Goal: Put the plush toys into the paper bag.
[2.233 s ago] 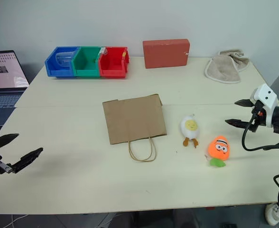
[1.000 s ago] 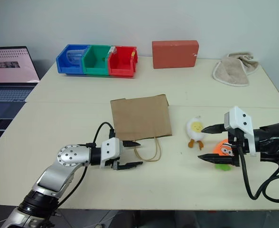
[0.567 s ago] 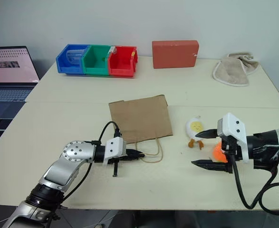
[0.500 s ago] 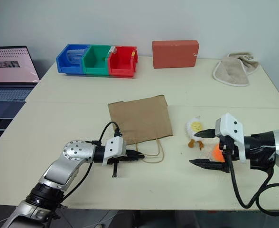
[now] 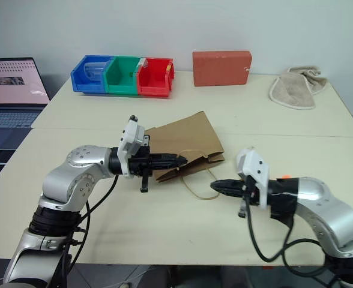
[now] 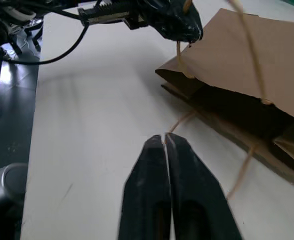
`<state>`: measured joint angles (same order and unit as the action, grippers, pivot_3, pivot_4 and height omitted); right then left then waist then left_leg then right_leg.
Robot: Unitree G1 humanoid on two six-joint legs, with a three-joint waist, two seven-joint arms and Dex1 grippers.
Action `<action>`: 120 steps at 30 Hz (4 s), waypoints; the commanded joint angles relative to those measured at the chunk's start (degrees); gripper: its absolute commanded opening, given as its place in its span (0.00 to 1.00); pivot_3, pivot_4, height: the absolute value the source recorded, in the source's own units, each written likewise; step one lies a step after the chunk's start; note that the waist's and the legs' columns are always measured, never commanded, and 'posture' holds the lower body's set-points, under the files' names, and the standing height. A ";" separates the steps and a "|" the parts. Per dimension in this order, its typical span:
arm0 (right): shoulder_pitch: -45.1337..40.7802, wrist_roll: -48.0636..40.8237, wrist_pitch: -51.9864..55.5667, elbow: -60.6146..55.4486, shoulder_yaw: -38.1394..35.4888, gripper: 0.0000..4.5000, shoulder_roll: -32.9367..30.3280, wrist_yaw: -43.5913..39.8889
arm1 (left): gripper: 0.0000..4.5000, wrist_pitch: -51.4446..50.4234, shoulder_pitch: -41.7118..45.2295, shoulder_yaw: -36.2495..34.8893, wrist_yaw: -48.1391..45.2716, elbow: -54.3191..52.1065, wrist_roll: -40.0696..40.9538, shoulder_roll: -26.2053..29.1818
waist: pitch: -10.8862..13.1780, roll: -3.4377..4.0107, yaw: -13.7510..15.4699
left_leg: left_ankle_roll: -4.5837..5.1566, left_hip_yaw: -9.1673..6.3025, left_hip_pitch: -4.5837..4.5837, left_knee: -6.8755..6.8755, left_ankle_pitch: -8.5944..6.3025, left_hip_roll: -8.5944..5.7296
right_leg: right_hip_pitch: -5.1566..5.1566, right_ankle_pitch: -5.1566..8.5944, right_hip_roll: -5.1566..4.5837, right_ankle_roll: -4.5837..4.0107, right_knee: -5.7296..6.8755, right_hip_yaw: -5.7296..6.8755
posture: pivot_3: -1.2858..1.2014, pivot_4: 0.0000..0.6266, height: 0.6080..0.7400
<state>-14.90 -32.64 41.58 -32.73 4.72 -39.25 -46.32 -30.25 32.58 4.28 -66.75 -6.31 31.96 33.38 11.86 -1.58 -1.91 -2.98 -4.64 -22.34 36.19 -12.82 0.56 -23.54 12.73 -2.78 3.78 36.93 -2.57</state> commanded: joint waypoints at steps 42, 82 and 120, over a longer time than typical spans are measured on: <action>-11.29 29.33 -16.98 37.04 10.92 0.00 34.80 25.50 | 0.00 -0.35 19.52 -9.57 2.39 9.82 4.10 3.23 | 0.00 0.00 -0.80 | -0.01 -0.12 -0.10 -0.07 0.01 0.10 | -0.17 -0.05 0.19 -0.08 0.08 -0.01 | 0.52 0.24 1.00; -9.50 2.78 -4.25 5.26 -7.03 0.13 13.58 5.90 | 0.00 -3.73 7.81 -4.36 0.58 -0.95 4.27 2.15 | 0.00 0.00 -0.83 | 0.00 -0.13 -0.46 -0.02 0.01 0.14 | -0.52 -0.07 0.22 -0.09 0.16 -0.01 | 0.52 0.24 1.00; -4.63 14.72 -19.19 11.18 -4.90 0.01 -15.88 -16.72 | 0.00 -4.24 5.72 -8.47 1.91 -2.52 5.54 6.42 | 0.01 0.02 -0.12 | 0.01 -0.05 -0.52 0.17 0.01 0.13 | -0.51 -0.15 0.22 -0.07 0.13 -0.08 | 0.52 0.24 1.00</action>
<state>-18.98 -12.27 19.39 -15.85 3.59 -53.32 -59.12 -34.78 36.87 -2.60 -64.46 -8.27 36.47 39.03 11.87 -1.55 -2.03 -2.98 -4.69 -22.84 36.35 -12.81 0.70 -24.03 12.58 -2.55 3.70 37.05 -2.64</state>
